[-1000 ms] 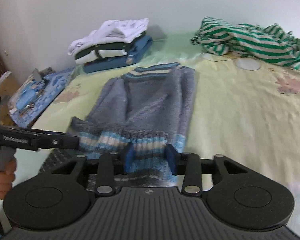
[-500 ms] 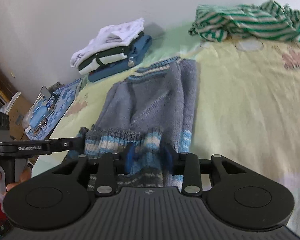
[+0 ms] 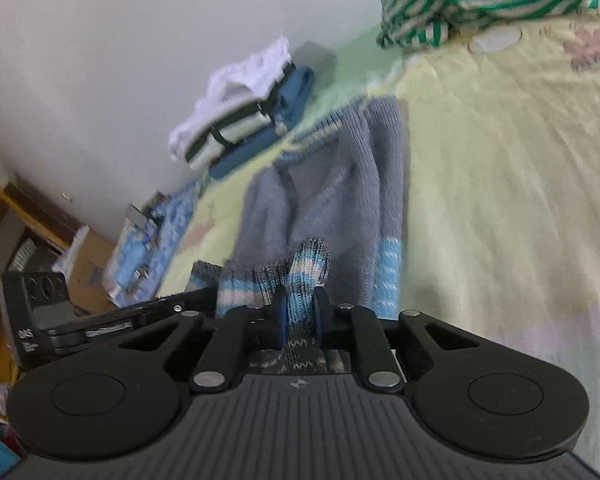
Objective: Fold clothes
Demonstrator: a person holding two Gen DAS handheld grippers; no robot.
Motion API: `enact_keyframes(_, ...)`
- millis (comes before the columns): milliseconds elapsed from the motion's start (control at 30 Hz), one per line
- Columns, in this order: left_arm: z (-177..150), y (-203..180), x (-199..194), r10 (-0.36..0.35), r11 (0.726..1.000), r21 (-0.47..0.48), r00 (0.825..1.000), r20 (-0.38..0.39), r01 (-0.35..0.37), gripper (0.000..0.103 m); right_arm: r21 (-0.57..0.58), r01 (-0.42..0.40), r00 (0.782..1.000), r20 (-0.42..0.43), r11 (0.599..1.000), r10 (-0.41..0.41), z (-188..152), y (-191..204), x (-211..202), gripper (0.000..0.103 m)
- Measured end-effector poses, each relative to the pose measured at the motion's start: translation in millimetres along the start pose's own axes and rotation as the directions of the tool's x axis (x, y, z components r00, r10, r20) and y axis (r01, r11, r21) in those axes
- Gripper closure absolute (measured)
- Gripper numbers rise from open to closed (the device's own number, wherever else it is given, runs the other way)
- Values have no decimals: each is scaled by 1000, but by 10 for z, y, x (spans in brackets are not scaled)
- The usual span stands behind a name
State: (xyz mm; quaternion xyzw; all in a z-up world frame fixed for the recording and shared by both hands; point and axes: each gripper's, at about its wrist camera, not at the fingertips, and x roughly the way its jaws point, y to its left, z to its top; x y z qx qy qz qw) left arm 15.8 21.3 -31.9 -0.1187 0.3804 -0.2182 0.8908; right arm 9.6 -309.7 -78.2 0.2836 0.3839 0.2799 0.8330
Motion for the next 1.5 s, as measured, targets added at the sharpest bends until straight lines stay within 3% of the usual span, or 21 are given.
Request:
enact_keyframes(233, 195, 106, -107, 48, 998, -31, 996, 71, -46, 95, -28, 21, 992, 124, 999, -18, 166, 114, -75, 90)
enact_keyframes(400, 127, 177, 257, 95, 995, -10, 995, 8, -95, 90, 1, 135, 989, 61, 991, -135, 117, -103, 261, 90)
enact_keyframes(500, 111, 140, 294, 123, 992, 16, 992, 37, -123, 89, -12, 137, 987, 92, 991, -135, 67, -151, 321, 92)
enact_keyframes(733, 130, 101, 308, 158, 985, 57, 986, 56, -161, 88, -78, 223, 966, 147, 972, -210, 65, -7, 250, 92)
enact_keyframes(967, 92, 113, 281, 190, 979, 64, 979, 74, -195, 74, -37, 265, 952, 168, 963, -256, 81, -31, 209, 92)
enact_keyframes(1100, 150, 89, 187, 212, 970, 106, 974, 77, -220, 69, -16, 285, 942, 187, 958, -277, 96, -13, 116, 72)
enact_keyframes(1200, 182, 82, -34, 249, 957, 118, 960, 126, -264, 68, -51, 258, 937, 255, 965, -237, 92, 122, -98, 73)
enact_keyframes(1267, 194, 74, -146, 245, 960, 103, 960, 134, -260, 67, -77, 224, 951, 235, 972, -200, 80, 210, -129, 73)
enact_keyframes(1333, 171, 26, -217, 209, 971, 94, 971, 114, -220, 61, -125, 237, 956, 207, 963, -208, 23, 314, -77, 73)
enact_keyframes(1400, 73, -68, -247, 200, 968, 132, 975, 93, -211, 46, -162, 260, 955, 186, 952, -229, -64, 373, -25, 71)
enact_keyframes(1500, -160, -162, -264, 213, 962, 165, 976, 55, -219, 45, -183, 322, 943, 152, 929, -297, -223, 356, 20, 69)
